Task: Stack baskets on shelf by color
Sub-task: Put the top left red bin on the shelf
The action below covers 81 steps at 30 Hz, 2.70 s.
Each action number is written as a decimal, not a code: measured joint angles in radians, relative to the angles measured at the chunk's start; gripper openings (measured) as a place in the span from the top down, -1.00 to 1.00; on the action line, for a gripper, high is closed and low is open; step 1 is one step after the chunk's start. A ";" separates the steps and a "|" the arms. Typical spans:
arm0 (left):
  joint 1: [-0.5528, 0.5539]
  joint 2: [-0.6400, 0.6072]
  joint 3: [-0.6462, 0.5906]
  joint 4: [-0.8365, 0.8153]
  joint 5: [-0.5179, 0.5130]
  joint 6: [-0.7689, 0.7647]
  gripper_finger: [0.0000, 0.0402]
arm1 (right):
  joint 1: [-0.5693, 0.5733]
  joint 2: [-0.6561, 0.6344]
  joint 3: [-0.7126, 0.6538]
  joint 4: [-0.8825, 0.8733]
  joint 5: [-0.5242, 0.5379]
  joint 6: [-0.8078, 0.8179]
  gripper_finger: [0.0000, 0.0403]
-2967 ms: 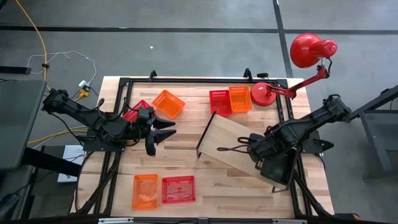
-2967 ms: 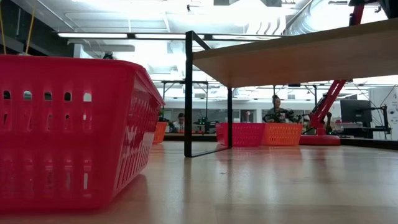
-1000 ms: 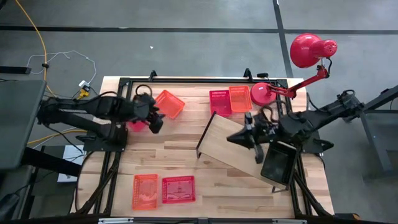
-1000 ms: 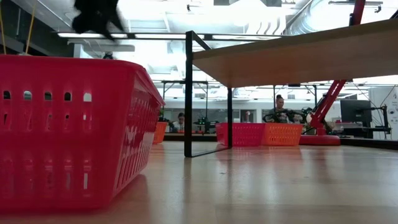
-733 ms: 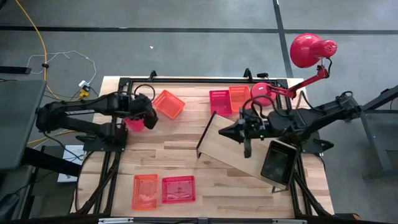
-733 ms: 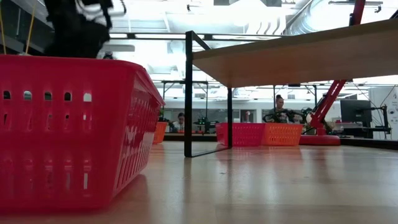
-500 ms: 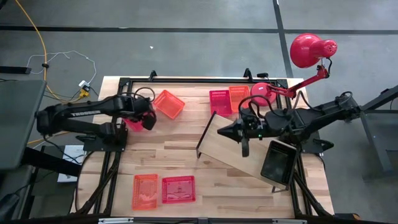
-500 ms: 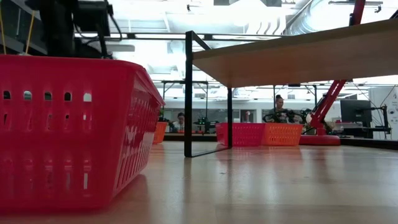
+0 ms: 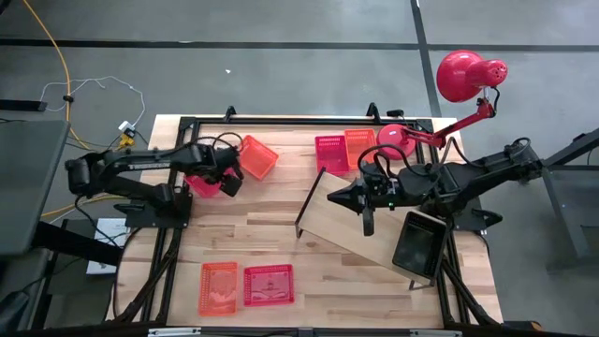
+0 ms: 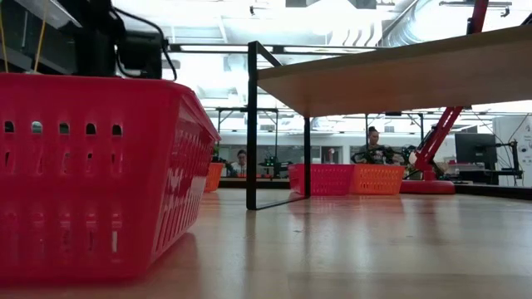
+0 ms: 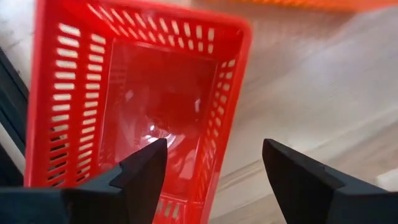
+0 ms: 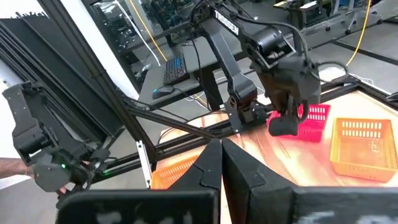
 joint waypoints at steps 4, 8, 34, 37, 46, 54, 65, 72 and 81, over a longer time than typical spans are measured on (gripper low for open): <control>0.000 0.080 0.000 0.000 -0.001 -0.041 -0.26 | 0.001 0.000 0.000 0.000 0.000 -0.016 1.00; -0.001 0.132 0.000 0.002 -0.006 -0.074 -0.24 | 0.001 0.000 0.000 0.000 -0.020 -0.019 1.00; -0.241 -0.013 0.547 -0.353 -0.024 -0.167 1.00 | 0.008 -0.055 0.000 0.075 -0.083 -0.105 1.00; -0.363 0.039 0.729 -0.444 -0.089 -0.233 1.00 | 0.008 -0.069 0.000 0.107 -0.021 -0.112 1.00; -0.707 0.365 1.155 -0.480 -0.232 -0.396 1.00 | 0.008 -0.104 0.000 0.124 0.210 -0.131 1.00; -0.809 0.711 1.552 -0.378 -0.225 -0.261 1.00 | 0.008 -0.107 0.000 0.059 0.348 -0.131 1.00; -0.729 0.943 1.668 -0.335 -0.224 -0.111 1.00 | 0.008 -0.113 0.000 0.042 0.373 -0.150 1.00; -0.715 0.966 1.668 -0.220 -0.243 0.018 1.00 | 0.008 -0.122 0.000 0.042 0.375 -0.157 1.00; -0.667 0.966 1.668 -0.178 -0.222 0.062 0.99 | 0.008 -0.124 0.000 0.034 0.378 -0.157 1.00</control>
